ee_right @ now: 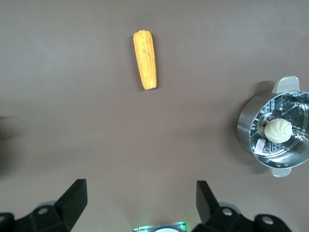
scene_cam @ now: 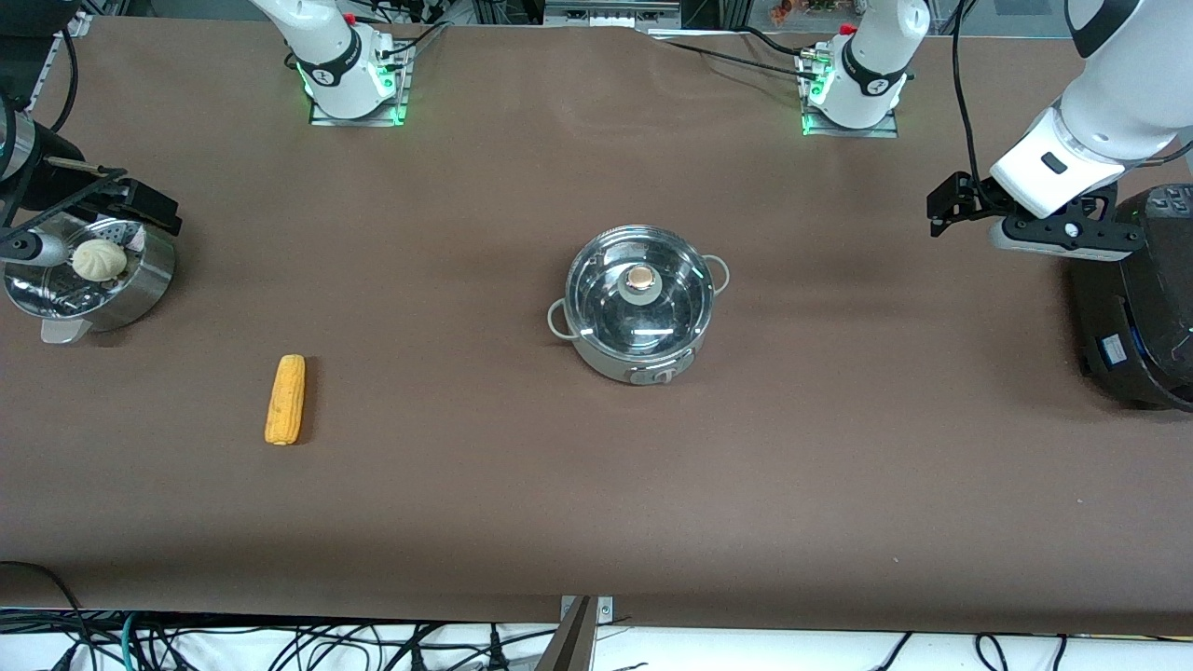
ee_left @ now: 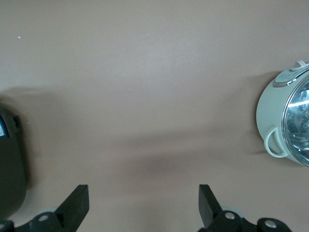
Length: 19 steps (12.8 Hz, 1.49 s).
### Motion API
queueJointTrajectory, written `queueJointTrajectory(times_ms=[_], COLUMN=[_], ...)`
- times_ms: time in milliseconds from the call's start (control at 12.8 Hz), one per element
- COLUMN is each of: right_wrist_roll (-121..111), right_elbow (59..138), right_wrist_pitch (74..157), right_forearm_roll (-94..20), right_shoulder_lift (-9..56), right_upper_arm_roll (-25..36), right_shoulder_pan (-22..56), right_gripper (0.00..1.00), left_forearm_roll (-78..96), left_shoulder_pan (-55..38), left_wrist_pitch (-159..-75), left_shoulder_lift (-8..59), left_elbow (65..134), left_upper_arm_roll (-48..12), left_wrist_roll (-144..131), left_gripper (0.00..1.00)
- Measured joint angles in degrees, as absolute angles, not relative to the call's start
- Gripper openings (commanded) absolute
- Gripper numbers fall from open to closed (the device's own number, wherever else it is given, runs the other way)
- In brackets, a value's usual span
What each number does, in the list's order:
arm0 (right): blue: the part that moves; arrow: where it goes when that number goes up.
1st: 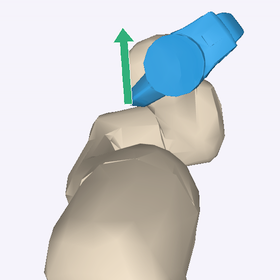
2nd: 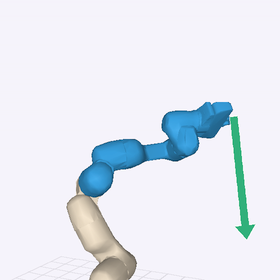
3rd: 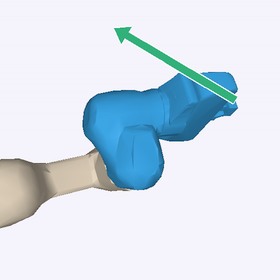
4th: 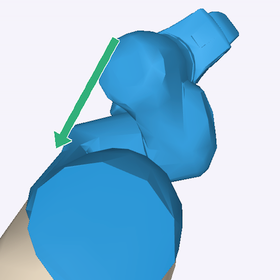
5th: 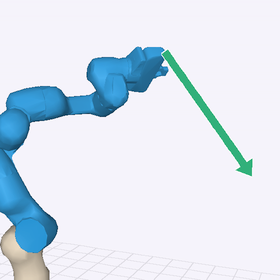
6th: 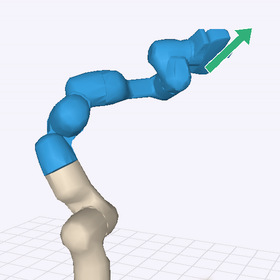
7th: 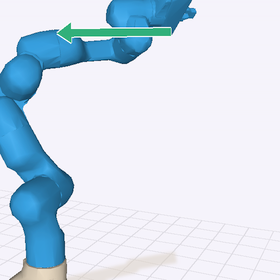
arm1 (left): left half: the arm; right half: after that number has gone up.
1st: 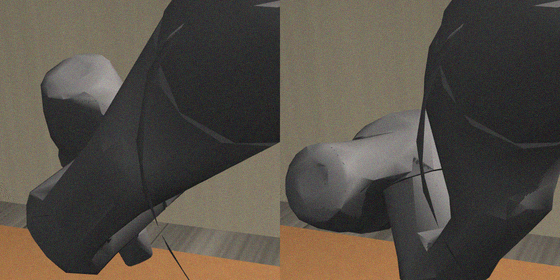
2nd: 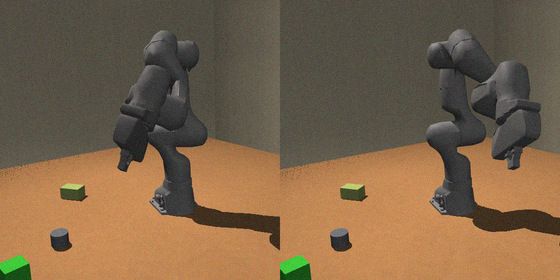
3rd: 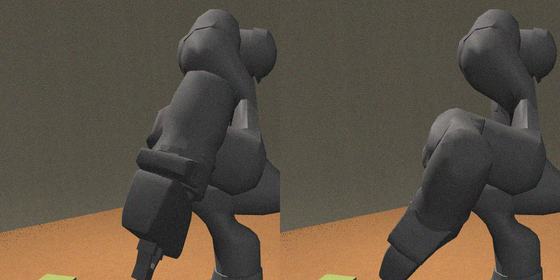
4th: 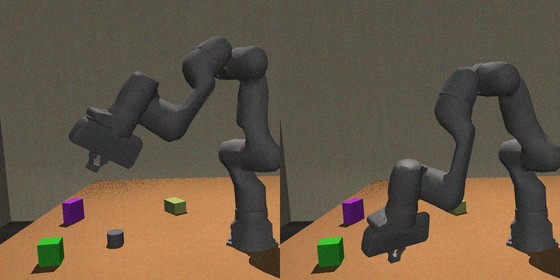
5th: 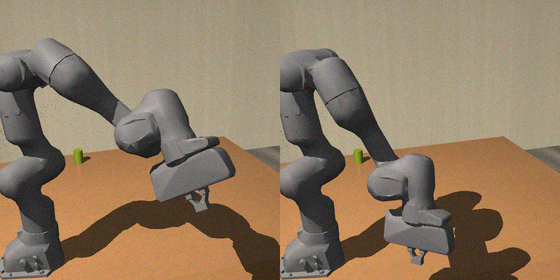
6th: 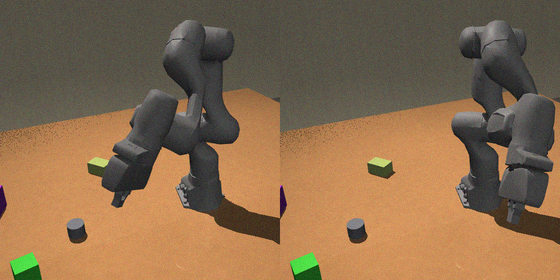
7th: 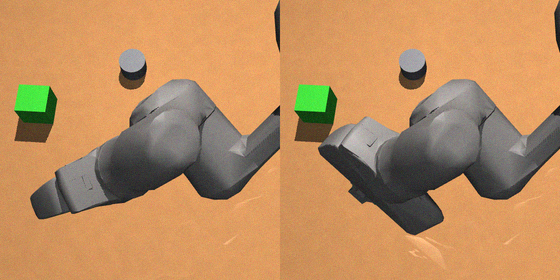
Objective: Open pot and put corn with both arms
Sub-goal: 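Reach the left gripper to the lid knob while the right gripper reaches the corn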
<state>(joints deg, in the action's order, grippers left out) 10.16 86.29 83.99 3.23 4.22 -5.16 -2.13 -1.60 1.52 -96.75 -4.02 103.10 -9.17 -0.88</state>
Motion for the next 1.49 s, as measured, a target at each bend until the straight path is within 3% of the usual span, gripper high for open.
queueJointTrajectory(times_ms=[470, 1487], right_wrist_roll=[10.16, 10.16], right_elbow=[86.29, 86.28], right_wrist_pitch=[83.99, 83.99], right_forearm_roll=[3.22, 3.15], right_shoulder_lift=[4.27, 4.28], right_upper_arm_roll=[-5.16, -5.15], right_shoulder_pan=[-2.12, -2.12], right_gripper=[1.0, 1.0], left_forearm_roll=[-1.6, 1.95], left_shoulder_pan=[3.13, 1.5], left_wrist_pitch=[-95.58, -94.05], left_shoulder_lift=[-1.22, -0.1], left_elbow=[97.6, 97.08], left_upper_arm_roll=[-9.15, -11.3], left_wrist_roll=[-0.89, -0.69], left_gripper=[1.0, 1.0])
